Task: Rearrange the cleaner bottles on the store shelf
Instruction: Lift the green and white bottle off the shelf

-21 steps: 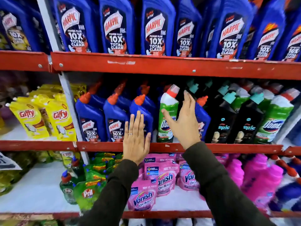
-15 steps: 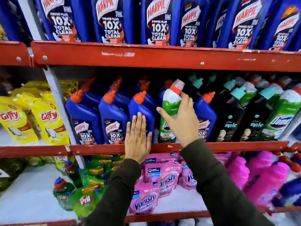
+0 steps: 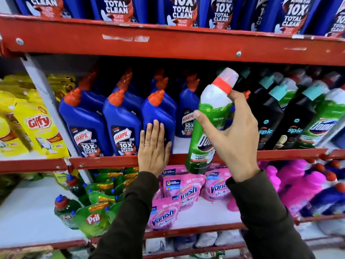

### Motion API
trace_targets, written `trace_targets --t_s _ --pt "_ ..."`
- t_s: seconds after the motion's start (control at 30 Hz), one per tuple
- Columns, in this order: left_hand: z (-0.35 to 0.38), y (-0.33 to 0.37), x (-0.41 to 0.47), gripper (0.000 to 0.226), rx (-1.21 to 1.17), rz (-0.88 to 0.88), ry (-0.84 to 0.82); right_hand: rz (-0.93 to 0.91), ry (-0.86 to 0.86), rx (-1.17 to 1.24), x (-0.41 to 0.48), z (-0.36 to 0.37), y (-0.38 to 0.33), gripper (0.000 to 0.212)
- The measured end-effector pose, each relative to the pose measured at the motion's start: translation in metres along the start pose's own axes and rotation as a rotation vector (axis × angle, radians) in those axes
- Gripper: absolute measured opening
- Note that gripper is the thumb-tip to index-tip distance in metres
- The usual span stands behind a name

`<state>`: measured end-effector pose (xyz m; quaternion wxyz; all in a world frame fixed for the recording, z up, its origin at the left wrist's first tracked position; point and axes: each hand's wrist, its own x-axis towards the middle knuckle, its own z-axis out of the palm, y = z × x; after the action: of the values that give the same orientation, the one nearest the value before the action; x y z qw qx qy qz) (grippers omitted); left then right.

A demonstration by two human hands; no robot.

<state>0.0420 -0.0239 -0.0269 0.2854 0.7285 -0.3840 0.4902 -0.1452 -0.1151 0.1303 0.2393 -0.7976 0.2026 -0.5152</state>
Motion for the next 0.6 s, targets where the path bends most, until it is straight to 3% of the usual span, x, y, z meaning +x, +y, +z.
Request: trace_targets --t_s 0.1,0.27,0.43,0.6 --pt "-0.002 0.001 -0.001 0.08 -0.006 -0.01 -0.021 0.075 -0.088 -0.017 -0.03 -0.003 0.019 0.061" --pt "-0.003 0.001 -0.001 0.079 -0.017 -0.01 -0.037 0.259 -0.353 -0.029 -0.098 0.013 0.081 0.061" --pt "-0.004 -0.001 0.0 0.08 -0.027 0.012 -0.043 0.414 -0.507 -0.077 -0.157 0.041 0.128 0.065" --pt "-0.005 -0.002 0.0 0.08 -0.032 0.023 -0.045 0.476 -0.579 -0.143 -0.187 0.057 0.152 0.089"
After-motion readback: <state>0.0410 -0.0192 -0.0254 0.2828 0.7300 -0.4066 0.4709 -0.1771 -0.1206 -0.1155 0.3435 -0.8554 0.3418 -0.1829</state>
